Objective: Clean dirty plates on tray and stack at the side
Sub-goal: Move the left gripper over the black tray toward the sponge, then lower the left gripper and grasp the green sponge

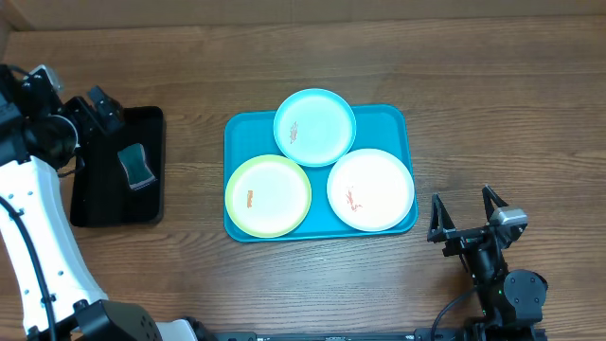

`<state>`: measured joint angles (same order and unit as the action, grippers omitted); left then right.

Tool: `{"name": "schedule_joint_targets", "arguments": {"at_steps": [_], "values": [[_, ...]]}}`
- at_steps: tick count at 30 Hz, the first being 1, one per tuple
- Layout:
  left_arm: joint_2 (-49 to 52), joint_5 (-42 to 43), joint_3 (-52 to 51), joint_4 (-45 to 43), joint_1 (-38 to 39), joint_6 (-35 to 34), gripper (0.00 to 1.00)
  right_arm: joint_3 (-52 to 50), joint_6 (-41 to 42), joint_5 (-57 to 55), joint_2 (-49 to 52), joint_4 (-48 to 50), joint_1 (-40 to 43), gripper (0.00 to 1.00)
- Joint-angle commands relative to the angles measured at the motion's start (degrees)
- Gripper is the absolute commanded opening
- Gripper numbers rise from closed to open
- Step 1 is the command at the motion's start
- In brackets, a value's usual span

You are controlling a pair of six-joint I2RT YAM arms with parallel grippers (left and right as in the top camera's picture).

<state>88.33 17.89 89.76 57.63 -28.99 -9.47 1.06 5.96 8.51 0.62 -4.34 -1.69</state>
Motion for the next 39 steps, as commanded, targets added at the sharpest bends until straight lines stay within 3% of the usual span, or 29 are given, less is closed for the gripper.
{"name": "schedule_joint_targets", "arguments": {"at_steps": [1,9,25,26,29,30,31,33,34,36,39], "values": [[0.61,0.22,2.49,1.64,0.46,0.37,1.0,-0.59,-0.22,-0.79,-0.46,0.22,-0.11,1.0],[5.9,-20.22,12.17,11.54,0.72,-4.74,1.0,-0.59,-0.2,-0.79,-0.46,0.22,-0.11,1.0],[19.02,-13.07,12.02,11.58,2.03,-4.7,1.0,-0.59,-0.22,-0.79,-0.46,0.22,-0.11,1.0],[19.89,-13.4,12.02,11.74,2.03,-4.7,0.96,-0.59,-0.2,-0.79,-0.46,0.22,-0.11,1.0],[22.71,-13.53,12.02,11.76,1.99,-4.7,0.58,-0.59,-0.22,-0.79,-0.46,0.22,-0.11,1.0],[23.58,-13.6,12.02,11.76,1.99,-4.68,0.54,-0.59,-0.22,-0.79,-0.46,0.22,-0.11,1.0],[24.5,-13.88,12.0,11.74,1.99,-4.7,0.56,-0.59,-0.22,-0.79,-0.46,0.22,-0.11,1.0],[26.25,-14.71,12.0,11.74,2.05,-4.66,0.83,-0.59,-0.22,-0.79,-0.46,0.22,-0.11,1.0],[27.34,-15.56,12.0,11.76,2.03,-4.66,0.88,-0.59,-0.2,-0.79,-0.46,0.22,-0.11,1.0],[29.16,-16.96,12.0,11.76,2.03,-4.31,0.88,-0.59,-0.22,-0.79,-0.46,0.22,-0.11,1.0],[32.02,-16.57,12.0,11.5,2.01,1.6,0.9,-0.59,-0.22,-0.79,-0.46,0.22,-0.11,1.0]]}}
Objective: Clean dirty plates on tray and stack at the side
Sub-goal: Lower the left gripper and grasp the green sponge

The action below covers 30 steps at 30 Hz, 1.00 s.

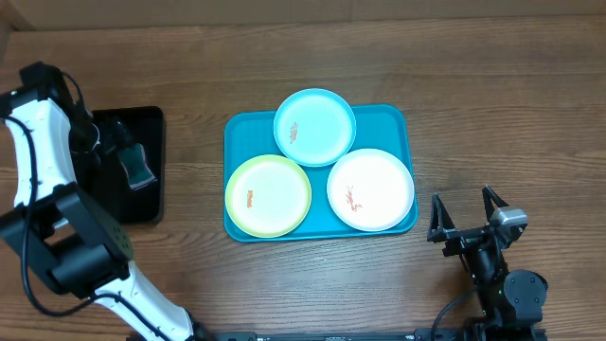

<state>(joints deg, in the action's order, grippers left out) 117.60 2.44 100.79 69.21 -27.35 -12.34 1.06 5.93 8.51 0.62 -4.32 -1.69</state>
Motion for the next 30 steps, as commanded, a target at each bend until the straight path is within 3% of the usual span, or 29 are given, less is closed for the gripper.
{"name": "schedule_joint_targets", "arguments": {"at_steps": [1,4,15,19,24,26,28,29,30], "values": [[3.65,-0.85,0.96,-0.22,0.37,6.6,0.91,-0.59,-0.2,-0.79,-0.46,0.2,-0.11,1.0],[6.75,2.14,0.96,-0.72,0.37,11.23,0.92,-0.59,-0.17,-0.79,-0.46,0.2,-0.13,1.0],[13.29,2.14,0.94,-2.29,0.37,11.1,0.84,-0.59,-0.2,-0.79,-0.46,0.2,-0.11,1.0],[14.93,1.53,0.94,-3.04,0.39,11.08,0.68,-0.59,-0.2,-0.79,-0.46,0.2,-0.11,1.0],[15.23,1.44,0.96,-3.98,0.35,11.08,0.1,-0.59,-0.2,-0.79,-0.46,0.2,-0.11,1.0],[15.23,1.44,0.96,-4.17,0.35,11.08,0.04,-0.59,-0.17,-0.79,-0.46,0.2,-0.11,1.0],[15.23,1.44,0.96,-4.35,0.35,11.08,0.08,-0.59,-0.2,-0.79,-0.46,0.2,-0.11,1.0],[15.23,1.44,0.96,-4.31,0.35,11.08,0.29,-0.59,-0.17,-0.79,-0.46,0.2,-0.13,1.0],[15.23,1.46,0.96,-4.04,0.35,11.08,0.94,-0.59,-0.17,-0.79,-0.46,0.2,-0.11,1.0]]}}
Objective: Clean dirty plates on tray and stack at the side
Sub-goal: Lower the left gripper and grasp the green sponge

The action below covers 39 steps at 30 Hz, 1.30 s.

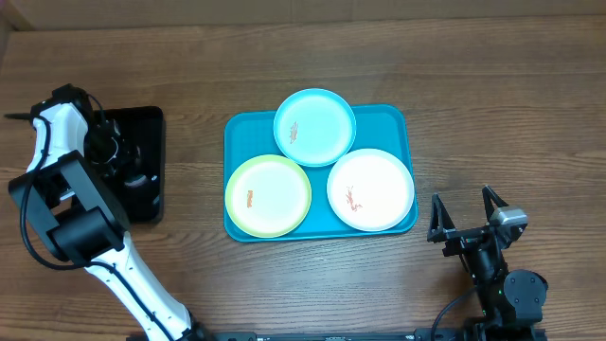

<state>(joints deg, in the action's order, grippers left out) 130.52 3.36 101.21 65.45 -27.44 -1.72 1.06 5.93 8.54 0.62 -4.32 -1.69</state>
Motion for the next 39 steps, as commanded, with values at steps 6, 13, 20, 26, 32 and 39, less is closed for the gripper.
{"name": "schedule_joint_targets", "arguments": {"at_steps": [6,13,20,26,32,39], "values": [[2.32,0.76,0.55,3.34,0.46,-0.02,1.0,-0.59,-0.17,-0.81,-0.46,0.2,-0.11,1.0],[2.32,0.68,0.55,6.32,0.46,0.04,0.68,-0.59,-0.17,-0.81,-0.46,0.2,-0.11,1.0],[2.32,0.48,0.55,4.57,0.46,0.02,0.04,-0.59,-0.17,-0.81,-0.46,0.2,-0.11,1.0],[2.32,-1.44,0.55,1.2,0.46,0.04,1.0,-0.59,-0.17,-0.81,-0.46,0.2,-0.11,1.0],[2.32,-6.34,0.55,-5.77,0.46,0.07,1.0,-0.59,-0.2,-0.81,-0.46,0.2,-0.11,1.0],[2.32,-6.21,0.55,-12.92,0.52,0.02,1.0,-0.59,-0.2,-0.81,-0.46,0.2,-0.11,1.0]]}}
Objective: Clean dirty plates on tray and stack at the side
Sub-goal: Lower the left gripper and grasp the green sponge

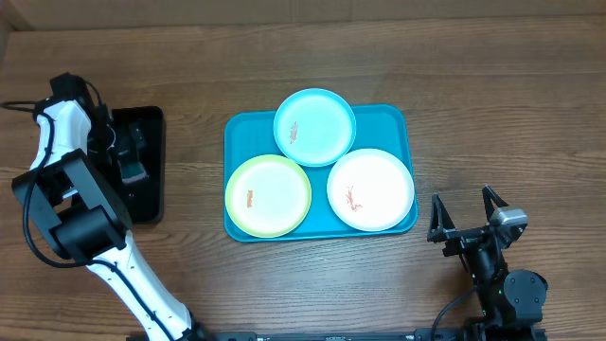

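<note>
Three dirty plates lie on the teal tray (pixel 398 117): a blue plate (pixel 314 127) at the back, a green plate (pixel 268 195) front left and a white plate (pixel 370 189) front right, each with a small orange smear. At the far left my left gripper (pixel 130 159) is over the black tray (pixel 149 201), its fingers closed around the green-and-grey sponge (pixel 133 163). My right gripper (pixel 465 214) stands open and holds nothing, right of the teal tray near the front edge.
The white left arm (pixel 59 142) curves along the table's left edge beside the black tray. Bare wood lies between the two trays, behind the teal tray and to its right. The right arm's base (pixel 511 289) sits at the front right.
My left gripper was low over the front part of the sponge's place, hiding it. Now it sits slightly further back with the sponge showing between its fingers. The right arm is unmoved.
At first my left gripper was at the black tray's left rim and the sponge lay free in the tray. Then the arm swung in beside the sponge, then covered it. Now the fingers hold the sponge. Plates and right arm stayed put.
</note>
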`<state>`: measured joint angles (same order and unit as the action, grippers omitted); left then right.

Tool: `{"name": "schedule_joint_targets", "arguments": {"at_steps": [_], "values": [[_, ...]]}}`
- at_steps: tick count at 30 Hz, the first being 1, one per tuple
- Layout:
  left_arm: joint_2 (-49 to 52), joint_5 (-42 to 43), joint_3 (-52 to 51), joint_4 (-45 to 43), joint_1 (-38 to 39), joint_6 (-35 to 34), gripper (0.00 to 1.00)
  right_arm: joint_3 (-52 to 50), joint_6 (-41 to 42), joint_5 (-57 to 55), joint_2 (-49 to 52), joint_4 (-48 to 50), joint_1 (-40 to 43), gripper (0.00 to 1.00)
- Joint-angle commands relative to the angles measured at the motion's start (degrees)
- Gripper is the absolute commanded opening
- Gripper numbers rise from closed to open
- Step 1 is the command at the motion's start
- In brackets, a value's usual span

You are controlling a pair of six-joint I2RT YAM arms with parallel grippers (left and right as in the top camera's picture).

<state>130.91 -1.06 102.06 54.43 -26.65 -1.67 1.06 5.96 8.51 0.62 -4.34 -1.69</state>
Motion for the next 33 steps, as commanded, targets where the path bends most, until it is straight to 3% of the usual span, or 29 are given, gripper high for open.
{"name": "schedule_joint_targets", "arguments": {"at_steps": [1,3,4,5,7,8,10,11,12,13,14,27,29,30,31,32,33], "values": [[1.92,-1.44,-0.31,-2.32,-0.26,-0.02,1.0,-0.59,-0.2,-0.79,-0.46,0.22,-0.11,1.0],[1.92,0.07,-0.31,-2.97,-0.28,-0.02,0.95,-0.59,-0.22,-0.79,-0.46,0.22,-0.11,1.0],[1.92,0.9,-0.31,-3.15,-0.26,-0.02,0.8,-0.59,-0.2,-0.79,-0.46,0.22,-0.11,1.0],[1.92,1.38,-0.31,-3.23,-0.26,-0.02,0.52,-0.59,-0.22,-0.79,-0.46,0.22,-0.11,1.0],[1.92,1.51,-0.31,-3.23,-0.28,-0.02,0.15,-0.59,-0.2,-0.79,-0.46,0.22,-0.11,1.0],[1.92,1.53,-0.31,-3.04,-0.26,-0.02,0.06,-0.59,-0.2,-0.79,-0.46,0.22,-0.11,1.0],[1.92,1.53,-0.33,-2.16,-0.26,-0.02,0.04,-0.59,-0.22,-0.79,-0.46,0.22,-0.11,1.0],[1.92,1.53,-0.31,-1.53,-0.28,-0.02,0.04,-0.59,-0.2,-0.79,-0.46,0.22,-0.13,1.0],[1.92,1.51,-0.33,-0.9,-0.31,-0.02,0.11,-0.59,-0.2,-0.79,-0.46,0.22,-0.11,1.0],[1.92,1.53,-0.33,-0.13,-0.31,-0.02,0.48,-0.59,-0.2,-0.79,-0.46,0.22,-0.11,1.0],[1.92,1.55,-0.33,0.7,-0.31,-0.04,1.0,-0.59,-0.2,-0.79,-0.46,0.22,-0.11,1.0],[1.92,3.02,-0.31,15.34,-0.31,-3.08,1.0,-0.59,-0.22,-0.79,-0.46,0.22,-0.11,1.0],[1.92,3.02,-0.31,15.67,-0.31,-3.06,0.79,-0.59,-0.22,-0.79,-0.46,0.22,-0.11,1.0],[1.92,3.02,-0.33,15.69,-0.31,-3.08,0.61,-0.59,-0.22,-0.79,-0.46,0.22,-0.11,1.0],[1.92,3.02,-0.31,15.67,-0.31,-3.08,0.29,-0.59,-0.2,-0.79,-0.46,0.22,-0.13,1.0],[1.92,3.02,-0.31,15.65,-0.31,-3.1,0.09,-0.59,-0.2,-0.79,-0.46,0.22,-0.13,1.0],[1.92,3.02,-0.31,15.61,-0.31,-3.34,0.04,-0.59,-0.22,-0.79,-0.46,0.22,-0.11,1.0]]}}
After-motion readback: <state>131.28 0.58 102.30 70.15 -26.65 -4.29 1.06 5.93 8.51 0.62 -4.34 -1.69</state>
